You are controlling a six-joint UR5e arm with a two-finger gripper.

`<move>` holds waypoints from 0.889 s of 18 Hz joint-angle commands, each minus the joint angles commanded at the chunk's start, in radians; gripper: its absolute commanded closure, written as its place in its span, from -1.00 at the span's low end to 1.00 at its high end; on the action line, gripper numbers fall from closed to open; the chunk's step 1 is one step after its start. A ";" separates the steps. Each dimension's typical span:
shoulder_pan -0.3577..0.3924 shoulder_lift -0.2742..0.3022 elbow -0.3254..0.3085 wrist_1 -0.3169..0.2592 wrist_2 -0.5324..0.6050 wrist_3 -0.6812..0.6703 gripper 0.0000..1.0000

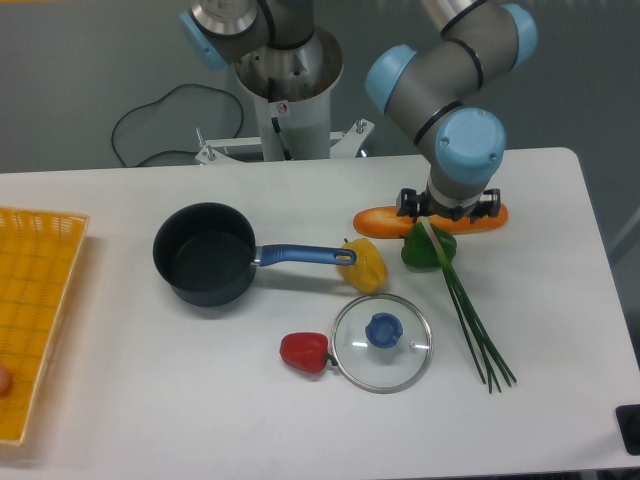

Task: Pick up the green onion
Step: 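Lower the open gripper onto the green onion stems and close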

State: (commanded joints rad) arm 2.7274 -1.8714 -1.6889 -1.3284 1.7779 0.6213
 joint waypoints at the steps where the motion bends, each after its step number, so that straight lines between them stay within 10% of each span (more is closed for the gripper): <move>1: 0.000 -0.003 0.003 -0.002 0.002 -0.006 -1.00; 16: 0.008 -0.057 0.028 -0.006 0.002 -0.014 -1.00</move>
State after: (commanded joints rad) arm 2.7351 -1.9282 -1.6613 -1.3345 1.7794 0.6075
